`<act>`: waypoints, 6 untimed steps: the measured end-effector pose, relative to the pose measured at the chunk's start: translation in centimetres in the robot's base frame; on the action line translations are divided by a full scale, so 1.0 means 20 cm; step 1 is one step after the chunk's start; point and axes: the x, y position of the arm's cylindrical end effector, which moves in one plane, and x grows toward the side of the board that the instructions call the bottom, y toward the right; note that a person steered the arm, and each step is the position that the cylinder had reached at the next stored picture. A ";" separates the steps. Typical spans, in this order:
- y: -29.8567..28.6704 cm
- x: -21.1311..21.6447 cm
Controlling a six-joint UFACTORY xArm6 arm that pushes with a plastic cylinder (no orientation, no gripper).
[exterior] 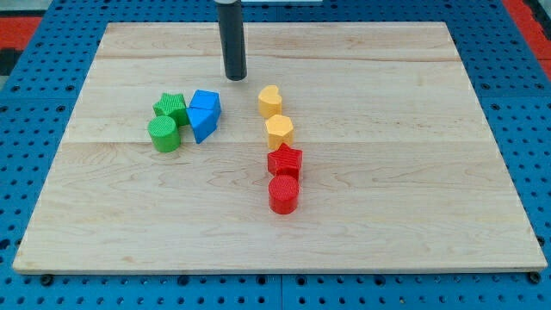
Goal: Push the blue cube into the blue triangle
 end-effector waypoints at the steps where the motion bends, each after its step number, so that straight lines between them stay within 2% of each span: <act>1: -0.03 0.04; 2: -0.02 0.07; 6: -0.08 0.62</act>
